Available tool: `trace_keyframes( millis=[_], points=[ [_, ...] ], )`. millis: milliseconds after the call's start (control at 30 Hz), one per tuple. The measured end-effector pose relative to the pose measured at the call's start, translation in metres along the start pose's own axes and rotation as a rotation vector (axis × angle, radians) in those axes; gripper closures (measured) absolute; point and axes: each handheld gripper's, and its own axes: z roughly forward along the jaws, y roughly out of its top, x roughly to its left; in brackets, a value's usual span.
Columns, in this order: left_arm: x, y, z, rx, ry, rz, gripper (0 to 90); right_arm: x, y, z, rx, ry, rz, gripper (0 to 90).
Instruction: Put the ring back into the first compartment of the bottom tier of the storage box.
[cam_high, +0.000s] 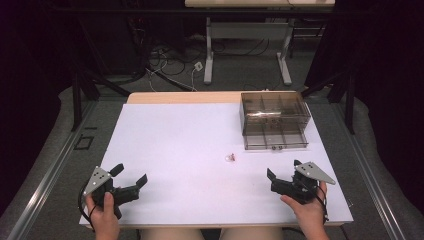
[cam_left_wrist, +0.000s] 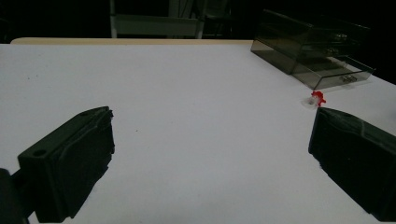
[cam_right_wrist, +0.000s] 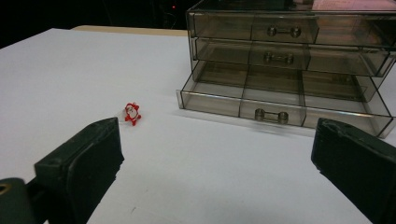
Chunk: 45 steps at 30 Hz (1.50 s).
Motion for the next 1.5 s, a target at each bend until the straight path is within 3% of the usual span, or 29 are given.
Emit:
trace_keyframes(
  millis=[567,867,1500],
  points=[
    [-0.001,-0.001,0.001,0.004,-0.003,-0.006,0.3,0.002,0.014,0.01,0.051,0.012,0.02,5.9],
    [-0.001,-0.001,0.002,0.01,-0.01,-0.009,0.3,0.009,0.024,0.017,0.077,0.028,-0.024,8.6],
    [0.001,-0.002,0.003,0.014,-0.009,-0.019,0.3,0.023,0.042,0.026,0.103,0.051,-0.049,13.1]
  ],
)
